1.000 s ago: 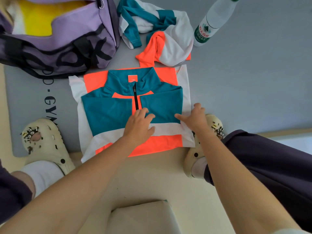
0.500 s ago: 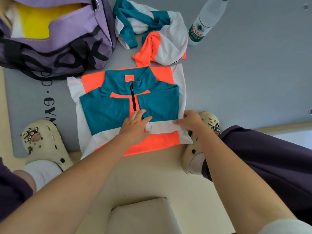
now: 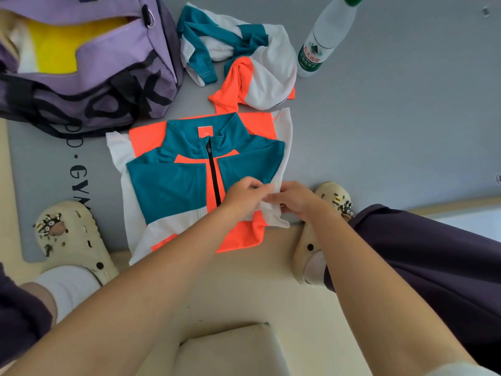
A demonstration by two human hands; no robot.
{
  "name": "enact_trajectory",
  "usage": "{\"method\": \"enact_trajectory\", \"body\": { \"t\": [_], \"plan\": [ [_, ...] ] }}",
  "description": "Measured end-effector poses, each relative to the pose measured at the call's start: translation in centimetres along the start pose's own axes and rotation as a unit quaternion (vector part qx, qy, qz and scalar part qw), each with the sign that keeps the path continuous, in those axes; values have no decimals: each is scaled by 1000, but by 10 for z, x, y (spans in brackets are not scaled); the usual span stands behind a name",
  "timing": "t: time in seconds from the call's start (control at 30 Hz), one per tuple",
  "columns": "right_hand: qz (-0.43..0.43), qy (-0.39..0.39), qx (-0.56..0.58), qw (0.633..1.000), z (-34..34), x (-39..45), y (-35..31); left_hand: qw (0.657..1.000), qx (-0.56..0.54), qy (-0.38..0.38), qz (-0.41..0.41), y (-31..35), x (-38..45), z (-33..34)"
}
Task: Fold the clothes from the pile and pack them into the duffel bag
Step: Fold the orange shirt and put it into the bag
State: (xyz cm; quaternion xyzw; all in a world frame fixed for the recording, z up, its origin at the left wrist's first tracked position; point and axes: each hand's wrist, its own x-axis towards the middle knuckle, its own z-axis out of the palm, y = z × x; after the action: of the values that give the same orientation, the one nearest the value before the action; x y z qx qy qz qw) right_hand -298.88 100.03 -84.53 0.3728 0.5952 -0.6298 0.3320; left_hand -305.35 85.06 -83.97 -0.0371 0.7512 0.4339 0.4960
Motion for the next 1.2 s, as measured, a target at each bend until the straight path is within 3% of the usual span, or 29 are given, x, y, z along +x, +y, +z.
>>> {"method": "enact_trajectory", "body": {
  "t": [0.13,0.2,0.27,0.43,0.63,0.73,0.83,1.03,1.1,1.2],
  "plan": [
    [-19,-47,22,998,13,4,-3,999,-5,38,-2,-8,11,9],
    [-8,-105,30,994,11,6,-5,998,-10,55,-1,-13,19,10],
    [20,-106,19,994,2,8,-10,998,-10,62,-9,-14,24,10],
    [9,188,36,982,-22,33,-34,998,3,61,-2,-21,31,7],
    [2,251,-69,966,-11,73,-67,999,3,43,26,-23,31,-2],
    [6,222,-61,973,-11,71,-72,999,15,34,23,-29,29,-20],
    [-46,177,-2,983,1,61,-78,1000,-3,2,0,-38,19,-45],
    [-101,75,8,992,89,62,-107,970,-218,-78,-78,-58,-24,-116],
    [-105,51,-10,993,127,66,-115,964,-246,-69,-69,-67,-36,-136],
    [-90,50,-14,995,172,69,-119,974,-209,19,-82,-77,-42,-148]
  ]
}}
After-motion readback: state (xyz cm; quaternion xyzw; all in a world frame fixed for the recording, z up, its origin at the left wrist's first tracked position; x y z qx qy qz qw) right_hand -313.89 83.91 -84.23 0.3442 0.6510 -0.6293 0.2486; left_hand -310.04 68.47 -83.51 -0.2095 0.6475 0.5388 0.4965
